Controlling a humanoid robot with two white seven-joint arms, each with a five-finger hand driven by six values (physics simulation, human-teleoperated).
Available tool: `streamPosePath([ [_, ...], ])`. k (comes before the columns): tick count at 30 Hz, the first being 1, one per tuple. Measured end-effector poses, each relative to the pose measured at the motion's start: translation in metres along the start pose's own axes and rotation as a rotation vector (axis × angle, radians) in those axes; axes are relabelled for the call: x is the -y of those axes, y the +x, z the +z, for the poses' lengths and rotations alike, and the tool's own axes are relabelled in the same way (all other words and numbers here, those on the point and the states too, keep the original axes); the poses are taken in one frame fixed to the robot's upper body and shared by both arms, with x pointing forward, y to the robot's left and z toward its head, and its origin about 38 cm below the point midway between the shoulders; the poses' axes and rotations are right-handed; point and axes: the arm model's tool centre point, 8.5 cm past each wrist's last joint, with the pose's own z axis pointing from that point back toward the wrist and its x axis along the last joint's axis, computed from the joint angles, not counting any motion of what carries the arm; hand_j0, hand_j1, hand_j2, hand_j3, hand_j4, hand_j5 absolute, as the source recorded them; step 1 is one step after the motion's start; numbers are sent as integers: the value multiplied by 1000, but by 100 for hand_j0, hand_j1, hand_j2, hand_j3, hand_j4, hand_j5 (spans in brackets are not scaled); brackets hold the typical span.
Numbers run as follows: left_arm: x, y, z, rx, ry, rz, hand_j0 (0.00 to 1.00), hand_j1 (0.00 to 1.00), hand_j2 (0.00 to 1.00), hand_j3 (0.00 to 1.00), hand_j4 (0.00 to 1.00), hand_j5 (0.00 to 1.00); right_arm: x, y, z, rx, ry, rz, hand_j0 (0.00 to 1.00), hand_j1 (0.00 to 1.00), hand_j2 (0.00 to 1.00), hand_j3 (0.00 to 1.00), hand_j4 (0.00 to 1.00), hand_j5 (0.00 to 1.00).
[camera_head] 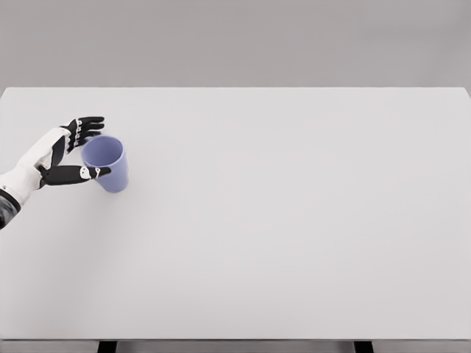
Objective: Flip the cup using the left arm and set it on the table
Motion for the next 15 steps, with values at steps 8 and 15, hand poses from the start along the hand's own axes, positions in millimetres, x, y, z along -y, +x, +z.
streamPosePath([
  [8, 0, 0, 0, 4, 0, -6, 100, 100, 100, 100, 100, 100, 0, 0, 0, 0, 0, 0, 100, 100, 100, 100, 100, 100],
  [15, -1, 1, 1, 14, -1, -11, 100, 100, 100, 100, 100, 100, 0, 0, 0, 0, 0, 0, 100, 100, 100, 100, 100, 100],
])
